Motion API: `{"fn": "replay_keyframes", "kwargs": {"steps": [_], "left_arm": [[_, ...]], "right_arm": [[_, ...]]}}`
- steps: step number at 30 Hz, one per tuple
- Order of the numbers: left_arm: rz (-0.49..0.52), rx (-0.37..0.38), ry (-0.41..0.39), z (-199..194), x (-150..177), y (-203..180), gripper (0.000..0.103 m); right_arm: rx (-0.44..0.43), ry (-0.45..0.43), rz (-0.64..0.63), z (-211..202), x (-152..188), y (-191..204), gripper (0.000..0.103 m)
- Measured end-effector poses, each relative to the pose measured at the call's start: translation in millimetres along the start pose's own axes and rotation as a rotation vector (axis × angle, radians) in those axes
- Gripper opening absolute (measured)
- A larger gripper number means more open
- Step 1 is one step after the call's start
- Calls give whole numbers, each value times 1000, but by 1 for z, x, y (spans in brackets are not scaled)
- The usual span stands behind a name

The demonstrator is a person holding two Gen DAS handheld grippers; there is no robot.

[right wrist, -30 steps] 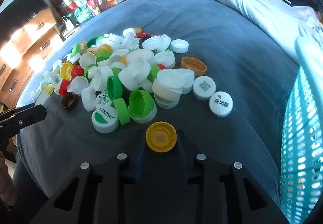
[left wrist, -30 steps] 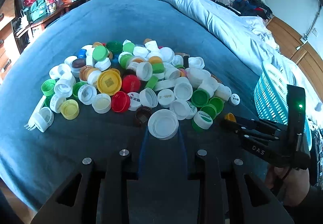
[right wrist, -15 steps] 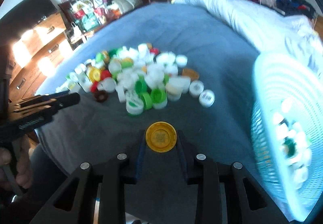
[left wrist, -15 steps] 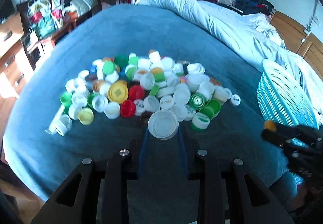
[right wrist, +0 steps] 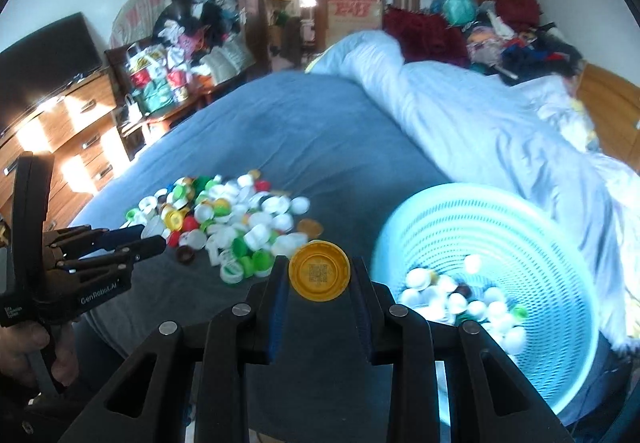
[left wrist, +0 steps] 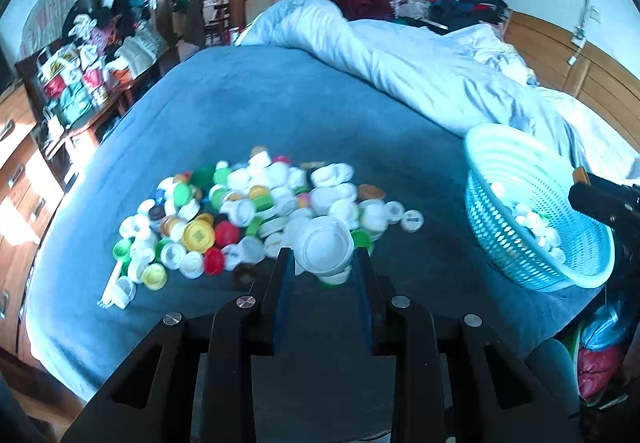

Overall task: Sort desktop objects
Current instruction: 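Carry the white cap and the yellow cap over the blue basket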

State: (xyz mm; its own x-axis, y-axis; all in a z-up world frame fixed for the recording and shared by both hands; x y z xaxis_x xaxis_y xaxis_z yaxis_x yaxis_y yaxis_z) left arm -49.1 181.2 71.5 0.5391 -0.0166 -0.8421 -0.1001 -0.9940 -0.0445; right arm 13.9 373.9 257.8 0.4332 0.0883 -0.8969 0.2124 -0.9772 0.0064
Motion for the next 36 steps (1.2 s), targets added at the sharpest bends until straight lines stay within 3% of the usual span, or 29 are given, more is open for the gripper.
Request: {"fn": "replay_keyframes", "kwargs": {"steps": [15,26,36], "left_arm": [[115,114,-46,-3,-40,-98,25],[202,203,-27,15,-56,-184,25],[259,241,12,37,-65,-238,25]], "right_arm": [[104,-49,55,-40,-7,-69,32],[183,-62,112,-59,-2,-121,32],[243,-53,166,-64,7,-167,32]]}}
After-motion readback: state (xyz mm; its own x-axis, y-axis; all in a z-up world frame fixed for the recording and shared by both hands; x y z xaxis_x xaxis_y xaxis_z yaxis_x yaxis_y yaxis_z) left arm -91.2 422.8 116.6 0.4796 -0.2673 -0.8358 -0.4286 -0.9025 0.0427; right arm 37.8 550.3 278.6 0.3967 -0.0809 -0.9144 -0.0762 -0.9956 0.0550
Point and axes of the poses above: each gripper's, at about its wrist camera, not at the fingertips, and z roughly the way its jaws point, y to its left, x to its underside, the point moved 7 cm from there along z, roughly the way its jaws point, and after that the axes turned 14 degrees about -y, right-handed, at the moved point
